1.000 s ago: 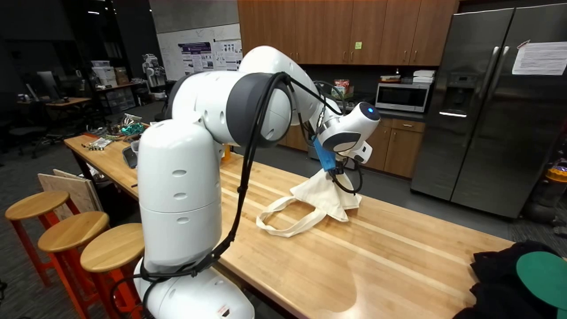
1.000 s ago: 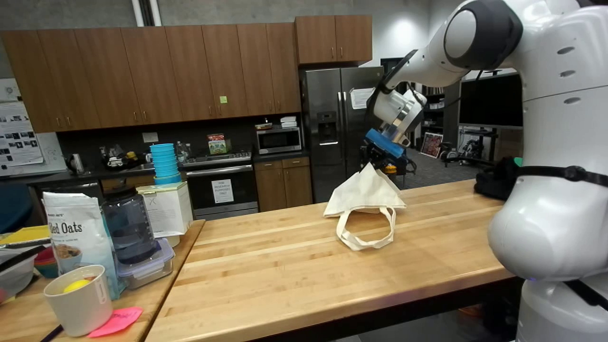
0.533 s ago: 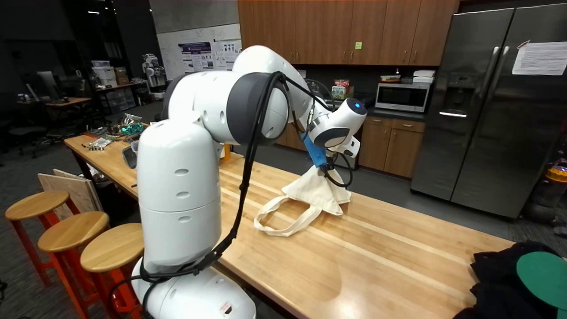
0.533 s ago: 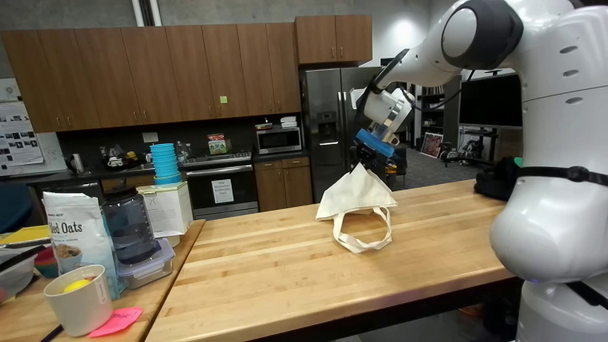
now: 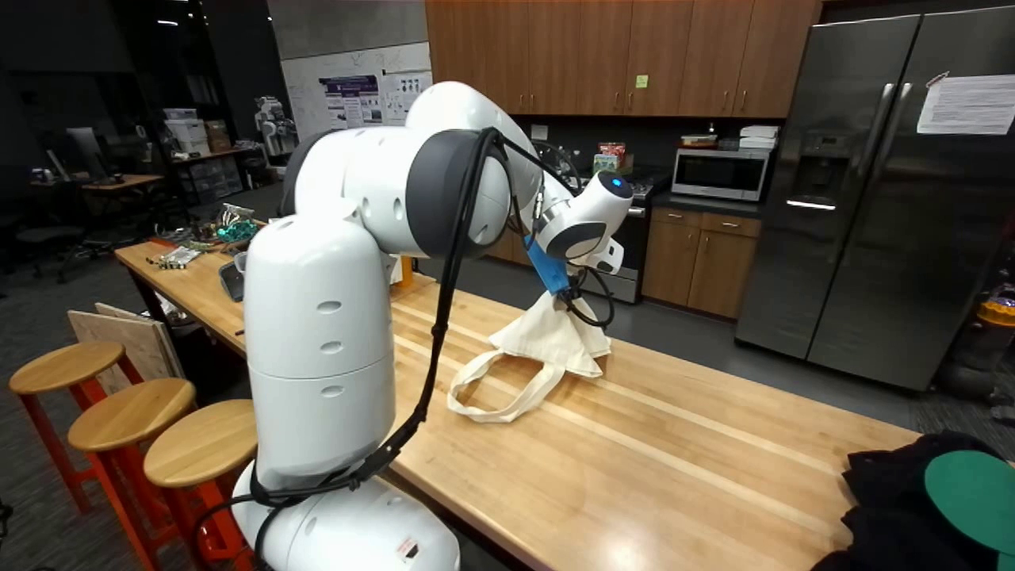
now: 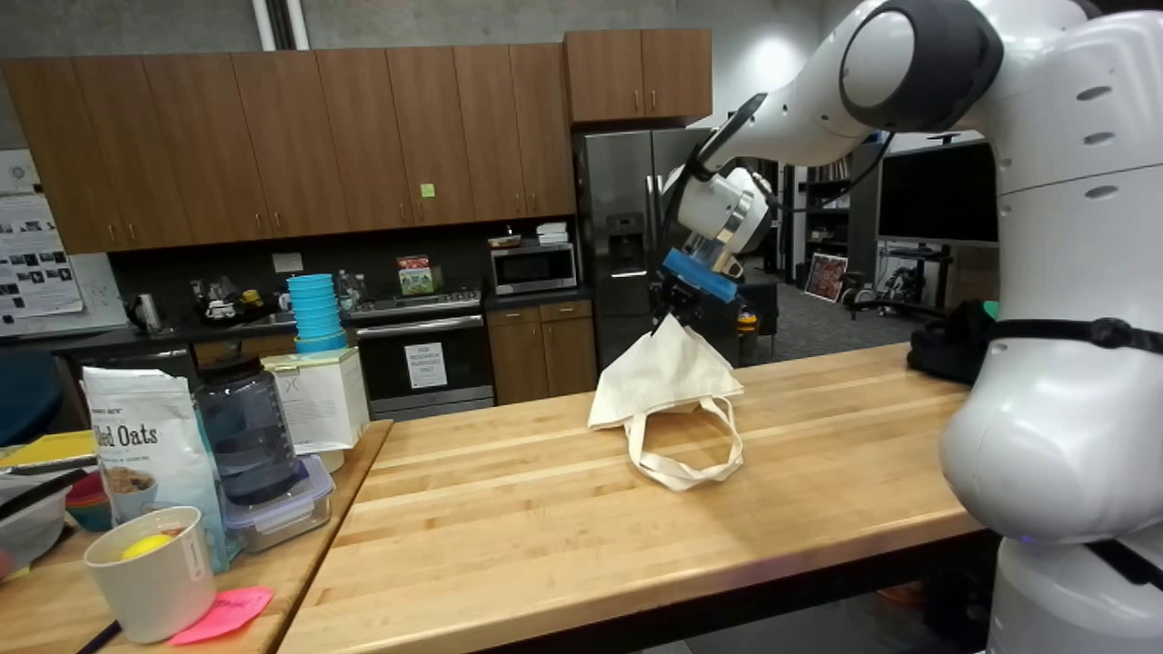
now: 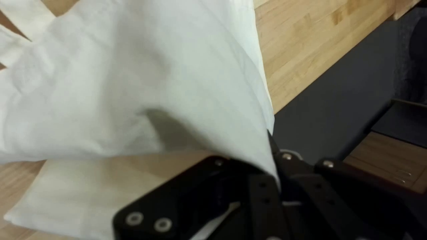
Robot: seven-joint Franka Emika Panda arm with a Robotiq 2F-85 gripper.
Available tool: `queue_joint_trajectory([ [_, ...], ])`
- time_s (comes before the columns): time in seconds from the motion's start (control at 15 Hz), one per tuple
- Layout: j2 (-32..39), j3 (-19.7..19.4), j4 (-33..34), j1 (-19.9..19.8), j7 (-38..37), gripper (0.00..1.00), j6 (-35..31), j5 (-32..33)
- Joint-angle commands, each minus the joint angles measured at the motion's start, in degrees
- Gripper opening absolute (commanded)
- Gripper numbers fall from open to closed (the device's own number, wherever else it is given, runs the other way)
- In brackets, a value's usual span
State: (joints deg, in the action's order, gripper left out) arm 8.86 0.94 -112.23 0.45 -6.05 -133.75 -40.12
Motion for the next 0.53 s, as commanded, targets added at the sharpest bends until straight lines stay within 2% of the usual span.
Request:
queue_joint_trajectory([
  [0.0, -0.8, 0.9, 0.2, 0.8, -1.3, 0.01, 0.0, 2.0],
  [0.47, -0.5, 1.9, 0.2, 1.7, -1.5, 0.01, -0.2, 4.2],
])
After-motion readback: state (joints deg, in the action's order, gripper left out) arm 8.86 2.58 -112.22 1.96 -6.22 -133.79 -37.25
